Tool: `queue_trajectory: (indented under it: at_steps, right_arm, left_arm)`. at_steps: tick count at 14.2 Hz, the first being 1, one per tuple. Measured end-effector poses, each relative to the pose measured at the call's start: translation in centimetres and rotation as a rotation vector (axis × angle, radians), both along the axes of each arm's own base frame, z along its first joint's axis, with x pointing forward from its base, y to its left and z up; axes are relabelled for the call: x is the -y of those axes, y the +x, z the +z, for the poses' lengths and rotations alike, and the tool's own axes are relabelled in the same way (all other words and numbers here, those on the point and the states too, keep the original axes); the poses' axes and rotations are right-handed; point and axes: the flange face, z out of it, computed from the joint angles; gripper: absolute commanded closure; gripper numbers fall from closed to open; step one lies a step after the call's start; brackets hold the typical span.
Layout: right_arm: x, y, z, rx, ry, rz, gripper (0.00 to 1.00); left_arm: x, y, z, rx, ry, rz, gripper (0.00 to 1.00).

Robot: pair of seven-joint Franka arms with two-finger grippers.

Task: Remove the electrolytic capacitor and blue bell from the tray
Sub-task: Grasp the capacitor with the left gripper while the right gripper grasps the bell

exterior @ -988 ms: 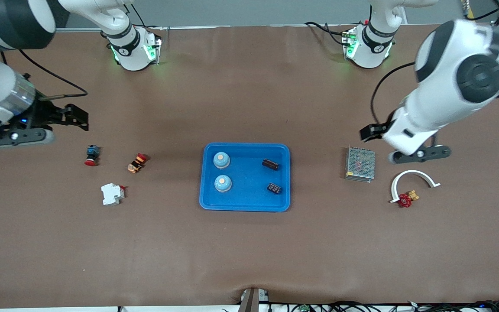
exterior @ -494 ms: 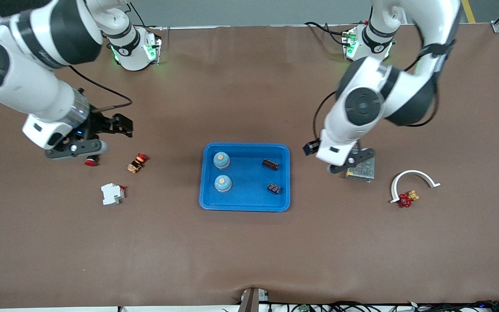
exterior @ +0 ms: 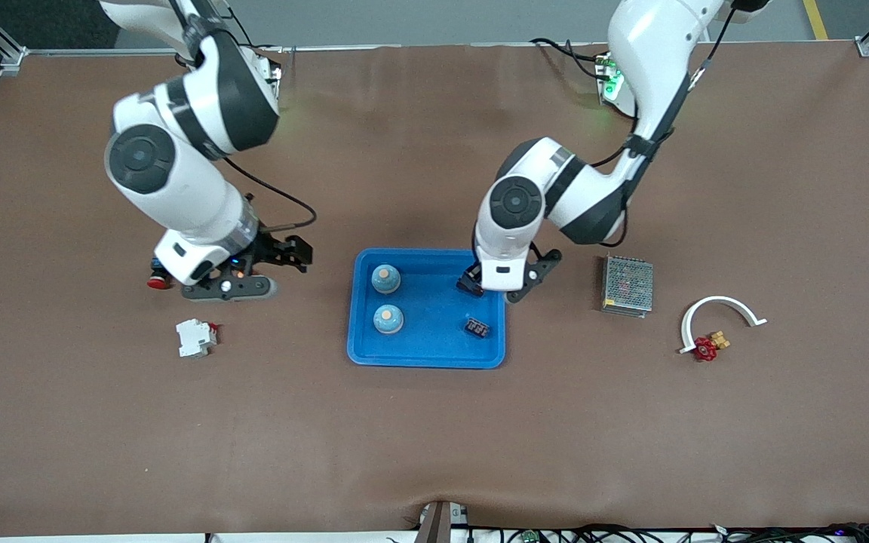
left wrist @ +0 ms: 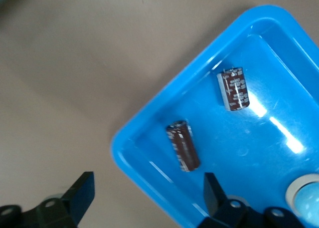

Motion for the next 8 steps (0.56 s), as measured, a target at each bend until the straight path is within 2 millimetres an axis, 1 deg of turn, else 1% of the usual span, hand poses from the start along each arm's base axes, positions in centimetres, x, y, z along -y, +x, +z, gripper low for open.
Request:
queue_trajectory:
  at_steps: [2,6,8]
  right_arm:
    - [-1.6,0.5,-2.4,0.016,0.003,-0.014,0.00]
    - [-3.8,1.2,-6.5,0.048,0.012,-0.018,0.00]
    - [-5.0,1.3,-8.5,0.060,0.017,-0.040,0.00]
  left_arm:
    - [0.8,-0.2,-1.7,0.012,-0.009,0.063,0.17]
    - [1.1,0.0,-5.5,0.028,-0.010,0.149,0.19]
    - [1.2,0.0,-7.0,0.033,-0.009,0.166,0.24]
